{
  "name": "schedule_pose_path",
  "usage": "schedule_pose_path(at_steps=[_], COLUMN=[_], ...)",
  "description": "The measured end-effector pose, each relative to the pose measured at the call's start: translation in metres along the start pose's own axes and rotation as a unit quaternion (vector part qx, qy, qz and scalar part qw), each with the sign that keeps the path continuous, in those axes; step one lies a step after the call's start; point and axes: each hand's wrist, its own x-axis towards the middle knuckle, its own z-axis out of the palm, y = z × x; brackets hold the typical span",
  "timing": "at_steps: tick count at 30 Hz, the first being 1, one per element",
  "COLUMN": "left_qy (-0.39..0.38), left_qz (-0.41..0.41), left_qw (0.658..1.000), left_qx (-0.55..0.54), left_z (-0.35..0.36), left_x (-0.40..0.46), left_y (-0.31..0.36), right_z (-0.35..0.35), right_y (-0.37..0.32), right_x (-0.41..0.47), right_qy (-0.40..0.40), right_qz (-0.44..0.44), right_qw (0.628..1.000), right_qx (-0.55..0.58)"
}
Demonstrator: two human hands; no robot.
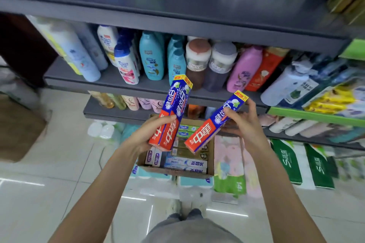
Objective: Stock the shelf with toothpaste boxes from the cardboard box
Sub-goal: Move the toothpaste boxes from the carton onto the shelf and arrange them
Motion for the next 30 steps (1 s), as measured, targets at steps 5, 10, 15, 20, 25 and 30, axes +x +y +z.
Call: schedule_pose_path(at_steps=[5, 10, 15, 20, 25, 30], left_qy=[0.025, 0.06, 0.088, 0.171, 0.199, 0.217], left_qz=[0.059, 0.142, 0.218, 0.289, 0.331, 0.342], left_qw=[0.998, 0.986, 0.969, 0.938, 0.919, 0.91], left_qx=[0.011, 0.06, 0.074, 0.081, 0.076, 0.092], left_z=[0.007, 0.019, 0.025, 0.027, 0.024, 0.022], left_x=[-0.011, -0.027, -0.047, -0.06, -0.054, -0.034], left_y=[0.011, 0.032, 0.058, 0.096, 0.124, 0.156], right_z=[-0.017, -0.025, -0.023, -0.011, -0.002, 0.017], right_y=[-0.008, -0.041, -0.092, -0.148, -0.188, -0.217], right_x=[-0.006, -0.001, 0.0, 0.011, 0.033, 0.074], right_qy=[0.019, -0.008, -0.016, -0.013, 0.022, 0.038], right_qz=[-0.016, -0.086, -0.171, -0.248, -0.318, -0.35], right_qw=[0.999, 0.995, 0.98, 0.956, 0.938, 0.936], right_qx=[0.044, 0.055, 0.097, 0.153, 0.138, 0.021])
